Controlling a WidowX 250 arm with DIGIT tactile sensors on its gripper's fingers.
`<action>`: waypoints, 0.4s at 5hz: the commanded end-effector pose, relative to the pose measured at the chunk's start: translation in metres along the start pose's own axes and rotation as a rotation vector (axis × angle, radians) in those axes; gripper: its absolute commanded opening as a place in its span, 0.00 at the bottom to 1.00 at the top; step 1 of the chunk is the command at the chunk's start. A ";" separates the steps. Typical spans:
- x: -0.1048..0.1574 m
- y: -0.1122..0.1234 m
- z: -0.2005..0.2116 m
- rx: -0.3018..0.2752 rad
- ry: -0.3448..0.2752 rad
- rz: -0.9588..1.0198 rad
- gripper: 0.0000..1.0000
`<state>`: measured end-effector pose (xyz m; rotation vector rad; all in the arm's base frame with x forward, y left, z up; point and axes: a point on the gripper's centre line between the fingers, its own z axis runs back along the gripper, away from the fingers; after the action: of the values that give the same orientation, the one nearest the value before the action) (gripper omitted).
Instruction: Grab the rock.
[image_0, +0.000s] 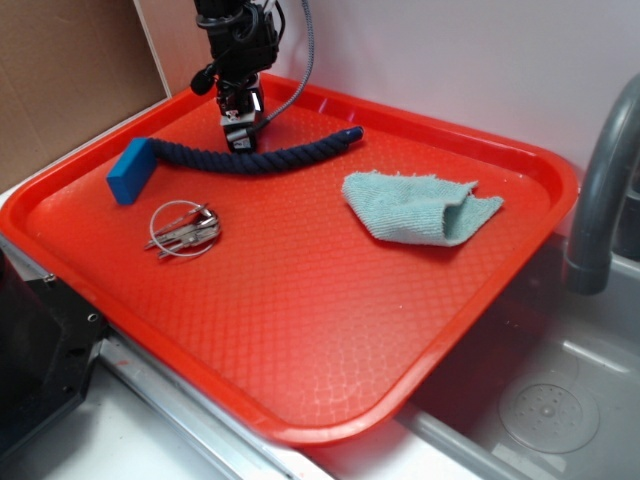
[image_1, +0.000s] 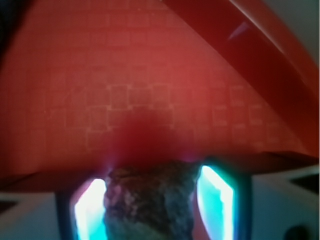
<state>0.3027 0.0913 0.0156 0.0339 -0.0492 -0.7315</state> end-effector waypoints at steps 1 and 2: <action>0.005 -0.026 0.067 0.035 0.059 0.315 0.00; 0.012 -0.053 0.107 -0.016 0.086 0.537 0.00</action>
<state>0.2502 0.0468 0.1003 -0.0044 0.1098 -0.1684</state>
